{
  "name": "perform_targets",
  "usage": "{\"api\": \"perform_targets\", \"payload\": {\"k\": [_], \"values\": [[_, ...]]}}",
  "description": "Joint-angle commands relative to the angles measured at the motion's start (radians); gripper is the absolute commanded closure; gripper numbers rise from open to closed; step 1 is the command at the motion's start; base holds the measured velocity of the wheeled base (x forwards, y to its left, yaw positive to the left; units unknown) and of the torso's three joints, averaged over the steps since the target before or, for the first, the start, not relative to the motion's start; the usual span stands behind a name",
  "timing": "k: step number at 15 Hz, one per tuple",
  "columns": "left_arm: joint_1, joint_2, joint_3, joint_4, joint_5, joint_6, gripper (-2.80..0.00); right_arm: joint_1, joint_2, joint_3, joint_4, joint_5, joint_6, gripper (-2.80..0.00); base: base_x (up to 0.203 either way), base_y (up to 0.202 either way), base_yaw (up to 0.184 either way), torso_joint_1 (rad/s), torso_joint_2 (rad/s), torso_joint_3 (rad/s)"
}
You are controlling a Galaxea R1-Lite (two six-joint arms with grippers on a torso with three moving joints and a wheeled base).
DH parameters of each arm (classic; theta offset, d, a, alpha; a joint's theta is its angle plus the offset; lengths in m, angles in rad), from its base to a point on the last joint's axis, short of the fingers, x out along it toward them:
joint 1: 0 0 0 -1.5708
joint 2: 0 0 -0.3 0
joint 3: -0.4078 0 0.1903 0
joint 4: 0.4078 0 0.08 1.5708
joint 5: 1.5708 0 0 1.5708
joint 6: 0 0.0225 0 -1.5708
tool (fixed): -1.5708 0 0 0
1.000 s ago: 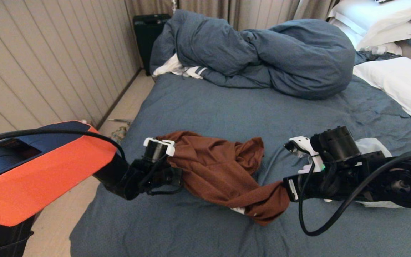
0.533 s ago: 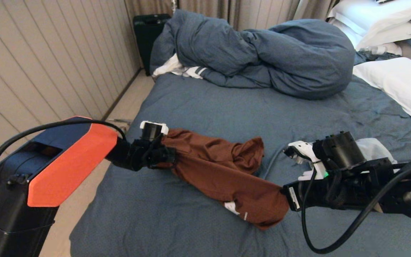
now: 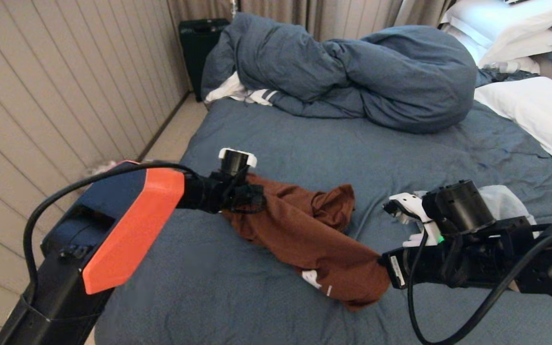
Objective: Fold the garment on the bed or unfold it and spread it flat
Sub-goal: Fold the brown shorts
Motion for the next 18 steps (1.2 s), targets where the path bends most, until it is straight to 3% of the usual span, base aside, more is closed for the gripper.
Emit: {"api": "perform_targets", "payload": {"k": [1,5,8,14,18], "values": [[-0.05,0.026,-0.008,0.003,0.002,-0.006,0.0,0.001,-0.004,0.0,-0.001,0.0,0.002,0.0,0.0,0.0,0.0,0.0,0.0,0.0],[-0.082,0.001,0.008,-0.001,0.047,-0.025,0.0,-0.002,-0.004,0.002,-0.001,0.0,0.002,0.0,0.0,0.0,0.0,0.0,0.0,0.0],[-0.081,-0.107,0.067,-0.001,0.059,-0.061,0.0,-0.002,-0.005,0.008,-0.001,0.0,0.002,0.0,0.0,0.0,0.0,0.0,0.0,0.0],[-0.091,-0.37,0.333,-0.01,0.049,-0.094,0.0,0.0,-0.05,0.022,-0.001,-0.001,0.003,0.0,0.0,0.0,0.0,0.0,0.0,0.0],[-0.059,-0.441,0.609,-0.012,-0.061,-0.139,0.0,-0.002,-0.053,0.023,-0.001,-0.001,0.003,0.0,0.0,0.0,0.0,0.0,0.0,0.0]]}}
